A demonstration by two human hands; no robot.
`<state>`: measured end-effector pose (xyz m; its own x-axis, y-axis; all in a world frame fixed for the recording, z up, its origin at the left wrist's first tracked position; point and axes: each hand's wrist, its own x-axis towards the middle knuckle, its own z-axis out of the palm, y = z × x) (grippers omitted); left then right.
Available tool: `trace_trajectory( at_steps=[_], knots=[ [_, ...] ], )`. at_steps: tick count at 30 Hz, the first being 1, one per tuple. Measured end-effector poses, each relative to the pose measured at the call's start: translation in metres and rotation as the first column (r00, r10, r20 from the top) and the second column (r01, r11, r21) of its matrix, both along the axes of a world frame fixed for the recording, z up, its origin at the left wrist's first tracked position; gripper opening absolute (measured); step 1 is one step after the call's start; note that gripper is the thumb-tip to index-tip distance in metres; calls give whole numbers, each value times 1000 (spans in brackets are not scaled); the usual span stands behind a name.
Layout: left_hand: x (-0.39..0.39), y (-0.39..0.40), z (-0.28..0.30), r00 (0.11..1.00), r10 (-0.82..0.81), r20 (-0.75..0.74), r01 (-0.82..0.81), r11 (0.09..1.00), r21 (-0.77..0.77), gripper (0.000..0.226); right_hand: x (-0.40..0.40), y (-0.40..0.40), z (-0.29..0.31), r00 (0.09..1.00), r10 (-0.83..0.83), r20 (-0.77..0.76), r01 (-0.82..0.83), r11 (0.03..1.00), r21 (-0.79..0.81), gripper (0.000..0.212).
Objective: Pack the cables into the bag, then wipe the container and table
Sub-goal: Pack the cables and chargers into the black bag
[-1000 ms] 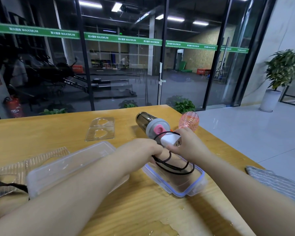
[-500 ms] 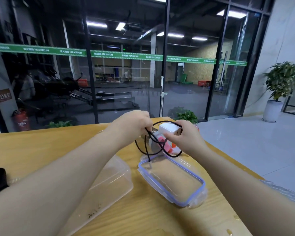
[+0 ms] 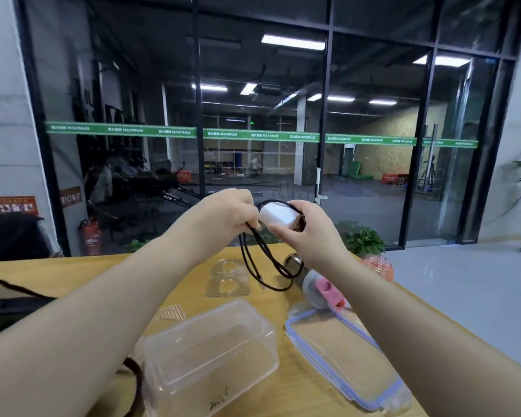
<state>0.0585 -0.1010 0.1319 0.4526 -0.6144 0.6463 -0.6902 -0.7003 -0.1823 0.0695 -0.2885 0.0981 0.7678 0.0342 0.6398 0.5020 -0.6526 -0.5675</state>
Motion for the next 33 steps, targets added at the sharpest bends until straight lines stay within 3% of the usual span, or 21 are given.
trace_trajectory(
  at_steps=[4, 10, 18, 33],
  knots=[
    [-3, 40, -3, 994, 105, -12, -106, 994, -40, 10, -2, 31, 3, 996, 79, 28, -79, 997, -27, 59],
    [-14, 103, -12, 980, 199, -19, -199, 980, 27, 11, -11, 78, 7, 973, 228, 40, -227, 974, -29, 62],
    [-43, 168, -16, 966, 259, -8, -255, 948, -192, 14, -22, 148, 9, 922, 384, 53, -384, 923, -9, 61],
    [-99, 289, -17, 876, 453, 166, -393, 869, -301, 12, -47, 287, -8, 754, 650, -96, -638, 759, 133, 62]
  ],
)
